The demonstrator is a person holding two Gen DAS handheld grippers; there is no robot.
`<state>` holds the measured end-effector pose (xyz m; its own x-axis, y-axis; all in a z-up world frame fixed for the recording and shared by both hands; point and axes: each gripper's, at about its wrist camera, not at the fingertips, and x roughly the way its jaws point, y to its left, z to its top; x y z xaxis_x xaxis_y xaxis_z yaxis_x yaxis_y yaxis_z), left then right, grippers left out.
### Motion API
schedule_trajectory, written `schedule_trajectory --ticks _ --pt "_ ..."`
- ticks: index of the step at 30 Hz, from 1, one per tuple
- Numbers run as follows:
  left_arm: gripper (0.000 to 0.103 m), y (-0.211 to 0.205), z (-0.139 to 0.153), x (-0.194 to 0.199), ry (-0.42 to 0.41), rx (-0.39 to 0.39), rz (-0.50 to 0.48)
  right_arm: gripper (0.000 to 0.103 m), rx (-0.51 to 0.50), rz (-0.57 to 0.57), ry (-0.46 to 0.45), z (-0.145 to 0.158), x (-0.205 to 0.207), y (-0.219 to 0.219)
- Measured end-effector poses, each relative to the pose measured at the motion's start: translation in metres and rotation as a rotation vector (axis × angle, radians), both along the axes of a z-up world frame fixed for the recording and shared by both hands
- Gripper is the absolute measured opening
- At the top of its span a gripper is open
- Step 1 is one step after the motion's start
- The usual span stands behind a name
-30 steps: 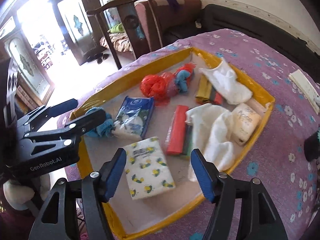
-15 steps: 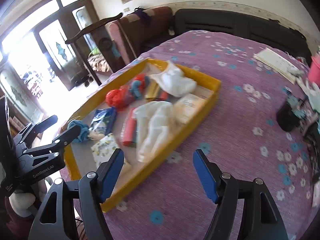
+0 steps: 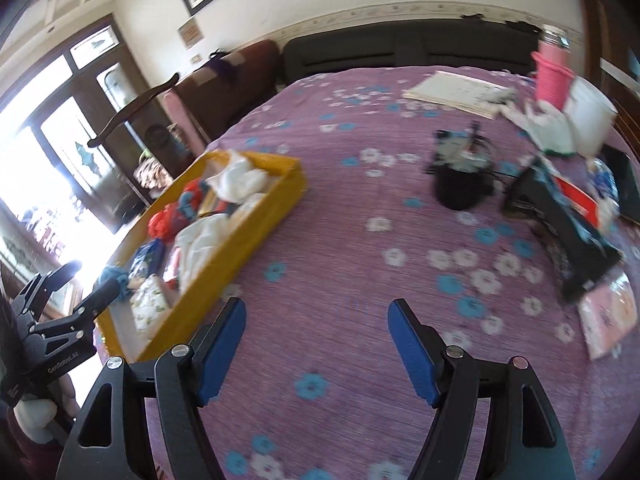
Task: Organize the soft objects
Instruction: 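Grasp the black snack bag with left tool while right grasps the pink rose tissue pack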
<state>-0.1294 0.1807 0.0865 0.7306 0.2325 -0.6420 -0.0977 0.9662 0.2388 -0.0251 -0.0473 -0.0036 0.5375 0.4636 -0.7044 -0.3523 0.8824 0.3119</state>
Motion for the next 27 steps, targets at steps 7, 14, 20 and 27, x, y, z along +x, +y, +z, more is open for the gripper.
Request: schedule_trajectory --ticks 7,14,20,27 --pt "0.086 -0.04 -0.002 0.005 0.036 -0.031 -0.099 0.078 0.022 -0.111 0.004 -0.008 0.0 -0.061" --pt "0.086 -0.106 -0.02 0.008 0.11 -0.125 -0.324 0.078 0.031 -0.32 0.025 -0.018 0.0 -0.153" --pt "0.086 -0.15 -0.06 0.025 0.225 -0.184 -0.43 0.078 0.021 -0.444 0.003 -0.012 0.009 -0.199" --pt "0.095 -0.148 -0.088 0.039 0.29 -0.271 -0.41 0.078 0.032 -0.387 0.006 -0.005 0.074 -0.18"
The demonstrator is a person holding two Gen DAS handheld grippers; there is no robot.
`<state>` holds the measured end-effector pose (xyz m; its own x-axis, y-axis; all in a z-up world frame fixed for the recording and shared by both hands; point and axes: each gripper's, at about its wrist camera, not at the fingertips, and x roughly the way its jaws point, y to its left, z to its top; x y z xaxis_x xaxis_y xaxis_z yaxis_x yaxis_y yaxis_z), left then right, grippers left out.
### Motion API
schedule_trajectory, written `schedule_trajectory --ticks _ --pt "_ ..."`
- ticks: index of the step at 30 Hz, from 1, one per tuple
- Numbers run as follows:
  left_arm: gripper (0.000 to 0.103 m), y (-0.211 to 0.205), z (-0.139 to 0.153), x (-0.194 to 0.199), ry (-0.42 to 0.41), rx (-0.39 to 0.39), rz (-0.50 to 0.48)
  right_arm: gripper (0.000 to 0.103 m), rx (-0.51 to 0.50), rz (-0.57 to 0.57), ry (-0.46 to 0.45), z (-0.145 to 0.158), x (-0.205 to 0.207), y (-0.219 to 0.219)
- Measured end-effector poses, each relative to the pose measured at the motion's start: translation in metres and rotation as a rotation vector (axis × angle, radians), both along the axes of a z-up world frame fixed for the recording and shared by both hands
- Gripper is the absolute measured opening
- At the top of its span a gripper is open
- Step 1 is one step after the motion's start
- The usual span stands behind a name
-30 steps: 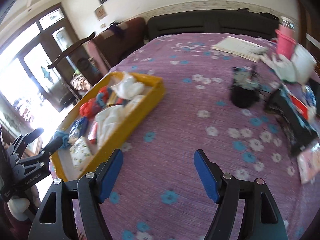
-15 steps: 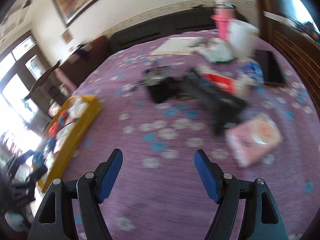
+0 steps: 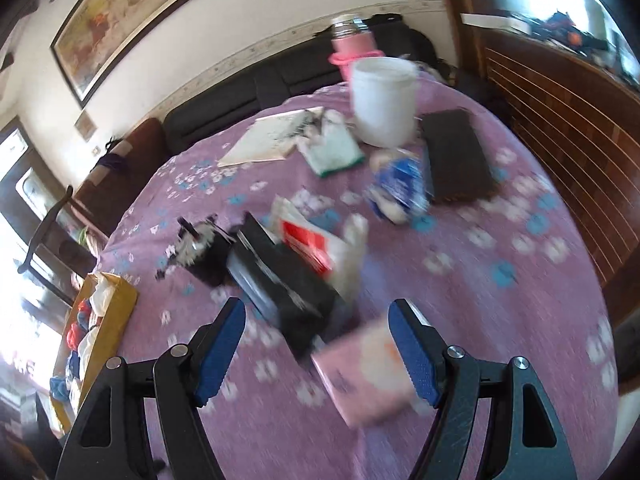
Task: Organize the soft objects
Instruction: 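Grasp the black snack bag with left tool while right grasps the pink rose tissue pack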
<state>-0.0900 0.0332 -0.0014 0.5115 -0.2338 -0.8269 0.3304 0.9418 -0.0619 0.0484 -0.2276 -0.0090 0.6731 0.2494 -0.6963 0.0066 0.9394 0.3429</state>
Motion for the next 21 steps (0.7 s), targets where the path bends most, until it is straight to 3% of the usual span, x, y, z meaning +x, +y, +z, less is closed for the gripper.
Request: schedule_trajectory --ticks 4,7,8,10,12,15,17,21 --pt "0.103 -0.003 -0.001 0.0 0.005 -0.002 -0.017 0.078 -0.001 0.105 0.109 -0.022 0.037 0.04" --pt "0.103 -0.005 -0.002 0.0 0.01 0.007 -0.03 0.079 0.175 0.322 0.169 -0.032 0.025 0.073" --pt "0.103 -0.005 -0.002 0.0 0.01 0.012 -0.033 0.079 0.237 0.419 0.165 -0.028 0.012 0.084" --pt "0.103 -0.008 -0.002 0.0 0.011 0.03 -0.038 0.079 0.234 0.488 0.097 -0.013 -0.013 0.088" --pt "0.103 -0.012 -0.003 -0.002 0.011 0.07 -0.056 0.079 0.199 0.448 0.035 0.0 -0.032 0.074" --pt "0.103 -0.015 -0.001 -0.003 0.039 0.083 -0.11 0.084 0.065 0.245 -0.02 0.009 -0.046 0.034" --pt "0.103 -0.01 0.008 0.005 0.068 0.017 -0.124 0.085 -0.036 0.126 -0.015 0.005 -0.047 0.009" --pt "0.103 -0.005 0.04 0.035 0.006 -0.034 -0.059 0.085 -0.071 0.003 0.016 -0.012 -0.041 -0.019"
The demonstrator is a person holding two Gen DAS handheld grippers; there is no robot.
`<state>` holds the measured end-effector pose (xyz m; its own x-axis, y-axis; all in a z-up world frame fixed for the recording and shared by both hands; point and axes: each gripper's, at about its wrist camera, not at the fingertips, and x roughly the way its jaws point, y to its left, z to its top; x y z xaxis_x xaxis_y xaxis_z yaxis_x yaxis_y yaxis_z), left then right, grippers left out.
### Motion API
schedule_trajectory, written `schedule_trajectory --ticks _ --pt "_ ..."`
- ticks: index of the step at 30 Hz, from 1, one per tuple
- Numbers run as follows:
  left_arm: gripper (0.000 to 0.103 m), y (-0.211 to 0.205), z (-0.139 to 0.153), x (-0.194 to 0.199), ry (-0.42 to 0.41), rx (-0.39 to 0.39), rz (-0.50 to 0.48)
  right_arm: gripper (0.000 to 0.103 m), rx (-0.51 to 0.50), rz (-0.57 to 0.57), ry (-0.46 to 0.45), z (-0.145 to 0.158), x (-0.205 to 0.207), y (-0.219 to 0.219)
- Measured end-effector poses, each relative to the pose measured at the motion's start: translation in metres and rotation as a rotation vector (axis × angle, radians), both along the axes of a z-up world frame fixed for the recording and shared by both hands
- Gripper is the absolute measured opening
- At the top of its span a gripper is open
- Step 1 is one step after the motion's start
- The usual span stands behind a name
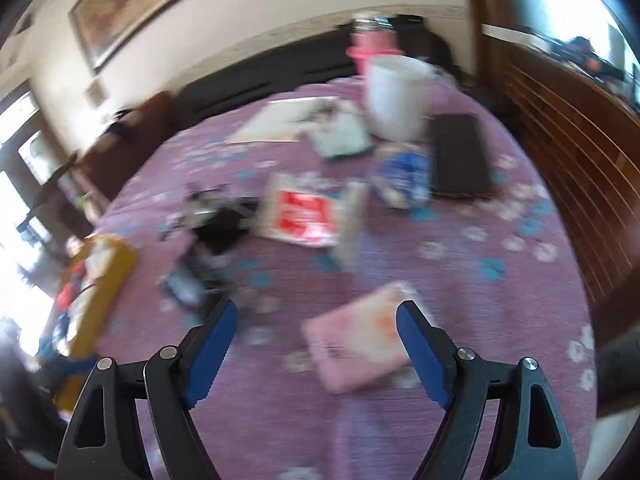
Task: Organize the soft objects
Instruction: 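Grasp the black snack bag with left tool while right grasps the pink rose tissue pack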
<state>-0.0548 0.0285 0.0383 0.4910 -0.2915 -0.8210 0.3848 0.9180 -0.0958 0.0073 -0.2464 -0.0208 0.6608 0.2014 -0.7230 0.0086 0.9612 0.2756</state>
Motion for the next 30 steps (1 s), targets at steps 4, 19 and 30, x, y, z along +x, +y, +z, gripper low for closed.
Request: schedule_trajectory --ticks 4,19,30 --pt "0.103 -0.002 0.01 0.048 0.076 -0.15 0.091 0.085 -0.046 -0.095 0.029 -0.019 0.012 -0.009" --pt "0.09 -0.085 -0.04 0.111 0.048 0.08 0.187 0.077 -0.141 -0.041 0.013 -0.04 0.026 0.01" --pt "0.058 -0.017 -0.03 0.044 0.04 0.084 0.013 0.079 -0.092 0.282 -0.041 -0.022 -0.007 0.06"
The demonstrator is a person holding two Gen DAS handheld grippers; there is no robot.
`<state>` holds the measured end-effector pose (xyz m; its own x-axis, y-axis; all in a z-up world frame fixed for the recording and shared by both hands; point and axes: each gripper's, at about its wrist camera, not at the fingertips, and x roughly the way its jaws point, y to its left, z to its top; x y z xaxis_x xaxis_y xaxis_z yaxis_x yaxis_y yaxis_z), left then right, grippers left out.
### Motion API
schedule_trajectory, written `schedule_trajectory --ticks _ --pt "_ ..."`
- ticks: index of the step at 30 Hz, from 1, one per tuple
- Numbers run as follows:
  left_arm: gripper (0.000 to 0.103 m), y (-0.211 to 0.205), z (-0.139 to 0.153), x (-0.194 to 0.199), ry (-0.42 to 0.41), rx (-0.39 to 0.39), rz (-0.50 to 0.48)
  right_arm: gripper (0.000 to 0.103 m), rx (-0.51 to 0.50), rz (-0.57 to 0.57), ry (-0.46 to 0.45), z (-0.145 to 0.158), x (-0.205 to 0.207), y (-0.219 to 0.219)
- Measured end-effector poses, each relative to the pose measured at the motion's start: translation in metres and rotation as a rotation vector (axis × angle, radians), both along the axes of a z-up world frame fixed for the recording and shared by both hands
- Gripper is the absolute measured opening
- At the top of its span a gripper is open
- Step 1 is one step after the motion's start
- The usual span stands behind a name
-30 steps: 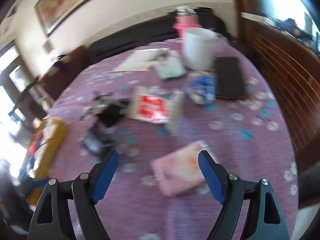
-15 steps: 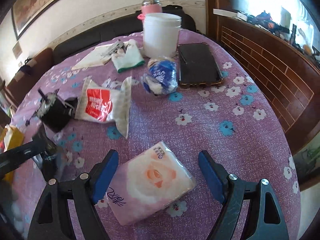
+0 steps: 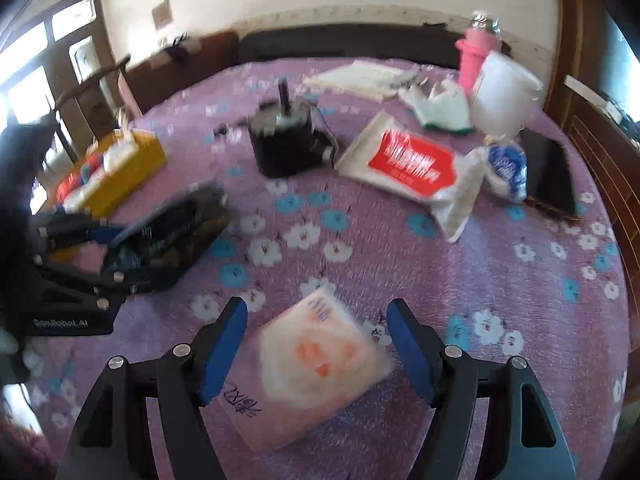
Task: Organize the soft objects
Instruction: 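Grasp the black snack bag with left tool while right grasps the pink rose tissue pack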
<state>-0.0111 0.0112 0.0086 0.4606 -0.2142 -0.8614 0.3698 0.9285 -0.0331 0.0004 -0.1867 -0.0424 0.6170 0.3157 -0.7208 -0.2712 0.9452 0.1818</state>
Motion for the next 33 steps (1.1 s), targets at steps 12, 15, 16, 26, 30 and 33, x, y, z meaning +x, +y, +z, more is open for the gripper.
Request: schedule_trajectory --ticks 12,15,16,26,30,33 --pt "0.083 -0.026 -0.005 0.022 -0.128 0.108 -0.028 0.084 0.147 -0.16 0.181 -0.002 -0.02 -0.004" --pt "0.084 -0.033 -0.009 0.015 -0.157 0.141 -0.041 0.084 0.064 -0.179 0.187 -0.005 -0.014 0.022" --pt "0.082 -0.031 -0.008 0.013 -0.148 0.13 -0.039 0.084 0.035 -0.185 0.189 -0.006 -0.011 0.028" --pt "0.042 0.031 0.018 -0.024 -0.057 -0.126 0.034 0.056 -0.119 -0.225 0.185 -0.013 -0.013 0.049" --pt "0.042 0.067 0.037 -0.052 -0.074 -0.242 0.088 0.055 -0.089 -0.217 0.157 -0.003 -0.021 0.051" --pt "0.042 0.105 0.051 -0.07 -0.105 -0.297 0.155 0.055 -0.067 -0.192 0.12 0.011 -0.026 0.06"
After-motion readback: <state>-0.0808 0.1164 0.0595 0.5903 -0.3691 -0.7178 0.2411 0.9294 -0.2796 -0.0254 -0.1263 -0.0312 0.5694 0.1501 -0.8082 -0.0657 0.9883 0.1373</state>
